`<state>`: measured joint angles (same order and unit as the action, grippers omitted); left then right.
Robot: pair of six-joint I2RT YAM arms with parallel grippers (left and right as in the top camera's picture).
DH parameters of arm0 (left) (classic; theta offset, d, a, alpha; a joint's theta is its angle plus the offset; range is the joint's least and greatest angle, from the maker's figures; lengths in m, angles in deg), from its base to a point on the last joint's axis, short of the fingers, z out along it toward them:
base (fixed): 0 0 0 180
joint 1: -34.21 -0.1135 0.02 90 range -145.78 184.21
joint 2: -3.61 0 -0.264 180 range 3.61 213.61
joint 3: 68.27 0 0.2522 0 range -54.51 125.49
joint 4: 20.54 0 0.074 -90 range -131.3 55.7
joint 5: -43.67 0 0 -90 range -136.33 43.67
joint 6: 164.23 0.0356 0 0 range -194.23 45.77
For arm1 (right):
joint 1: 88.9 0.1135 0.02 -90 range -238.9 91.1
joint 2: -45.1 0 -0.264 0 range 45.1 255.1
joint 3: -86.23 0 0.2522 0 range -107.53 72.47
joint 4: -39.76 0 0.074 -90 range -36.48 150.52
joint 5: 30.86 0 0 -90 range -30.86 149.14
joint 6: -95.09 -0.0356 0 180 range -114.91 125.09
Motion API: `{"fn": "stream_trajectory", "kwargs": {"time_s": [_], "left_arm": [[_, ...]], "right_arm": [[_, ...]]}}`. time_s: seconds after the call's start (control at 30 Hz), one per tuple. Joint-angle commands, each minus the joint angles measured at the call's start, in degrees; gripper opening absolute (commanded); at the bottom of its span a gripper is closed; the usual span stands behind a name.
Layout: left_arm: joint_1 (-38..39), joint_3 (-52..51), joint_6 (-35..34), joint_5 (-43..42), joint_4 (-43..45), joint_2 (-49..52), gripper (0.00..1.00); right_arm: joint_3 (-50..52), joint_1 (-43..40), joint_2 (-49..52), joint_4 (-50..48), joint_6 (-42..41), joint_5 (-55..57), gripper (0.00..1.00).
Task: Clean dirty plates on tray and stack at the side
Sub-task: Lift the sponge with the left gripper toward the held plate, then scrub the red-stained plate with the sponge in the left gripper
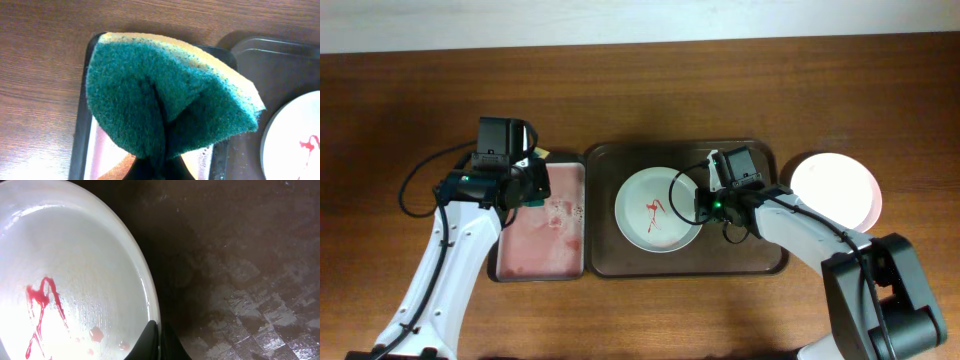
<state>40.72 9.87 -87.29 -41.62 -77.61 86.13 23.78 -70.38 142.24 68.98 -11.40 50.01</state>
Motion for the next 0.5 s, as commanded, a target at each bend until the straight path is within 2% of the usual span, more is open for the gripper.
{"fn": "stream_trajectory", "kwargs": {"time_s": [0.0,0.17,0.23,0.37,0.47], "left_arm": [[-0.2,-0.5,-0.6,-1.5,0.4,0.0,0.0],[-0.2,-0.7,-0.6,-2.5,0.4,0.9,0.0],[-0.2,-1.3,-0.6,-4.0,0.3,4.3,0.0],[-0.3,-1.4,-0.6,-10.4,-0.8,10.9,0.0],[-0.3,-1.1,-0.5,-14.4,-1.6,10.9,0.0]], "right_arm": [[0.0,0.3,0.6,0.2,0.2,-0.8,0.04],[0.0,0.3,0.6,0.2,0.2,-0.8,0.04],[0.0,0.3,0.6,0.3,0.2,-0.7,0.04],[0.0,0.3,0.6,0.6,0.2,-0.7,0.04],[0.0,0.3,0.6,0.6,0.2,-0.8,0.04]]}}
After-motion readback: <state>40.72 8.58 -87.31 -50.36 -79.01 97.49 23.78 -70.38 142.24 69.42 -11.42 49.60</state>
